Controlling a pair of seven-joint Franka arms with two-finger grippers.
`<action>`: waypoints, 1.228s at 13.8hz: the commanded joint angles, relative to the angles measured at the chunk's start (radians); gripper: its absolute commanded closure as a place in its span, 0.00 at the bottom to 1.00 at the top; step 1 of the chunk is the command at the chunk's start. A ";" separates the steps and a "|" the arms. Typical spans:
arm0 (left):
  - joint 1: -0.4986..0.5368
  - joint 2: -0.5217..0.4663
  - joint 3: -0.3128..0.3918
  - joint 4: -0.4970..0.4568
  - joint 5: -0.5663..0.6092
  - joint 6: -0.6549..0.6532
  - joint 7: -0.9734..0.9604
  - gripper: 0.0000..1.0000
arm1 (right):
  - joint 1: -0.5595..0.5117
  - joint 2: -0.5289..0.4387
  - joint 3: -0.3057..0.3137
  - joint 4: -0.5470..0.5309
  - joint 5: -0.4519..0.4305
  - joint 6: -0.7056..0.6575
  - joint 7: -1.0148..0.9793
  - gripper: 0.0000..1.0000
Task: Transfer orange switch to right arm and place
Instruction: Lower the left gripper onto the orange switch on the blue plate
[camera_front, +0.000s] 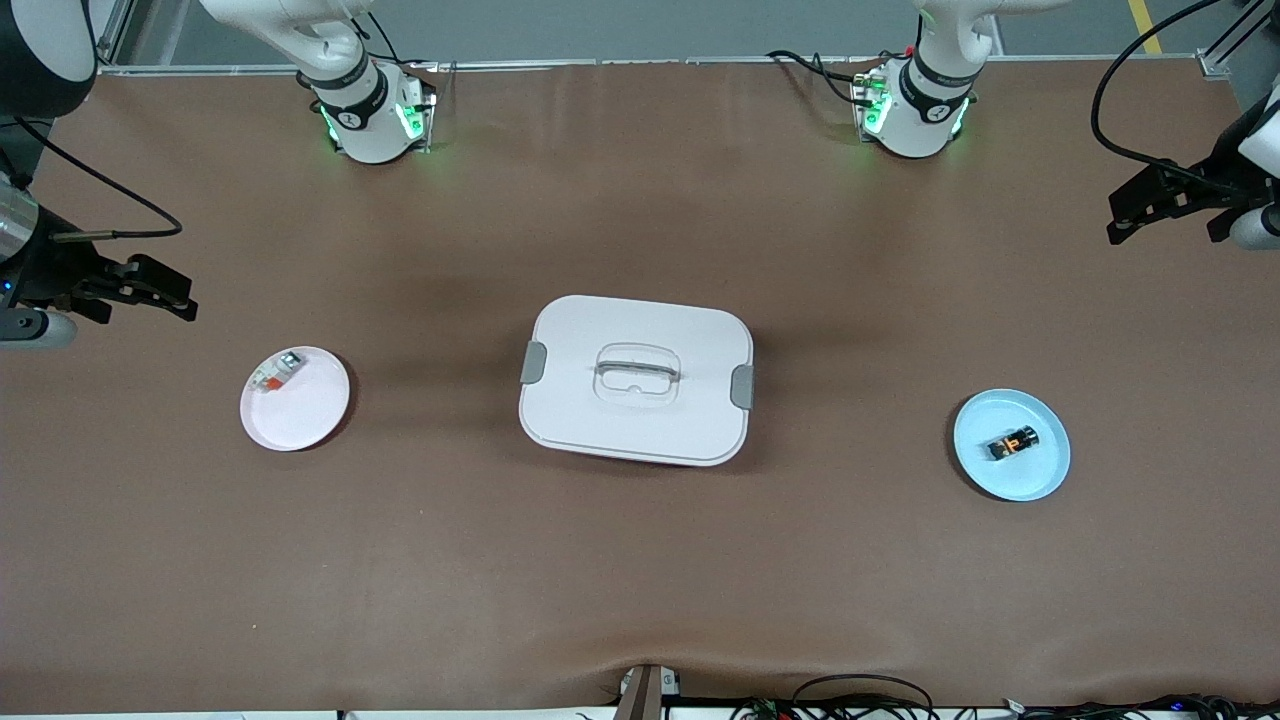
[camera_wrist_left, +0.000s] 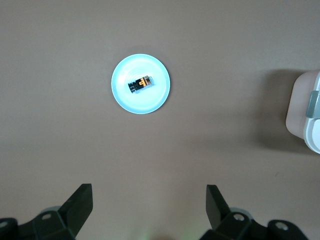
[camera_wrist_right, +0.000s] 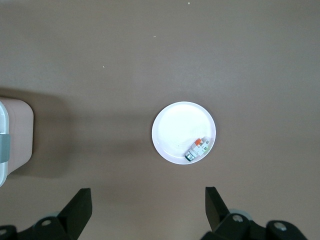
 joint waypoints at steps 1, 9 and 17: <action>-0.002 0.006 -0.002 0.019 -0.013 -0.013 -0.009 0.00 | 0.006 0.006 0.000 0.024 -0.022 -0.017 0.007 0.00; 0.007 0.087 -0.002 0.002 -0.001 0.062 -0.011 0.00 | 0.008 0.006 0.001 0.024 -0.022 -0.017 0.007 0.00; 0.087 0.190 0.004 -0.277 0.002 0.505 0.033 0.00 | 0.005 0.006 0.001 0.024 -0.024 -0.017 0.007 0.00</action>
